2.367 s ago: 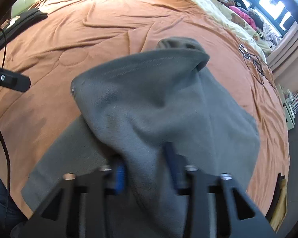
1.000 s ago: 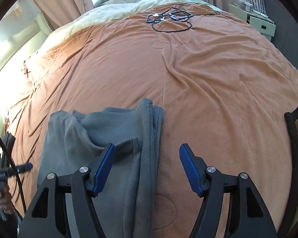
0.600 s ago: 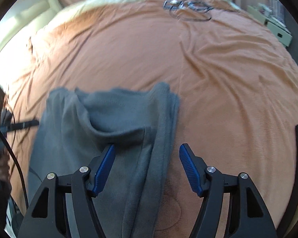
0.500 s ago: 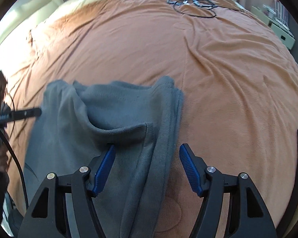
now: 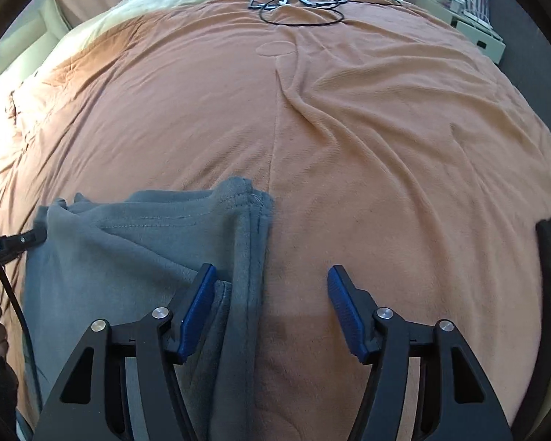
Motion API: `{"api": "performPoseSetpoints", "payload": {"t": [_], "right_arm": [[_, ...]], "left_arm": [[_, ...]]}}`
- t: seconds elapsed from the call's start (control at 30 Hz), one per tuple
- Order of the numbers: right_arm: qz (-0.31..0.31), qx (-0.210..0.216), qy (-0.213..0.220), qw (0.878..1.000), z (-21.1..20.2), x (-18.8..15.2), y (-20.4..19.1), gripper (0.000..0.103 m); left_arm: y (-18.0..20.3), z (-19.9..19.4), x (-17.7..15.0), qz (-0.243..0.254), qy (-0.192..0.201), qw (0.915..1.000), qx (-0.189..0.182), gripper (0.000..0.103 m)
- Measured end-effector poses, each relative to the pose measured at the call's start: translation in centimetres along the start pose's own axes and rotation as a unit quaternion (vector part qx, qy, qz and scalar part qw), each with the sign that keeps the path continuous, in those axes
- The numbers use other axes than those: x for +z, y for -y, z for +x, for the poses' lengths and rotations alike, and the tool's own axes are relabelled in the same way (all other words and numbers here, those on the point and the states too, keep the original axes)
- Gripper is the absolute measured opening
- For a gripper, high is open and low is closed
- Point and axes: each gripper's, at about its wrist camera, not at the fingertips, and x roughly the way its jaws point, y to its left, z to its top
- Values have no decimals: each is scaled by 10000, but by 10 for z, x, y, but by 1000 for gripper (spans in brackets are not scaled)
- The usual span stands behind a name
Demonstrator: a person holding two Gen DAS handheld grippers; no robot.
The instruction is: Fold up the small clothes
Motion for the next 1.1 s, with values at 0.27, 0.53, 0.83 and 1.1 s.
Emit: {"api": "performPoseSetpoints", "payload": {"t": [0.27, 0.53, 0.83, 1.1], "right_arm": [[-163, -84, 442, 9989, -51, -9, -7, 61], [-491, 412, -62, 9979, -45, -23, -27, 62], [-280, 295, -240, 9989, -6, -7, -6, 61], [-140, 522, -118, 9985, -3, -15, 12, 53]], "left_arm": [[14, -33, 6, 471, 252, 9964, 656, 34], [60, -33, -6, 1042, 19, 9945, 52, 34], [117, 20, -23, 1728, -531, 9833, -214, 32], [153, 65, -23, 2109, -679, 9750, 152, 32]]}}
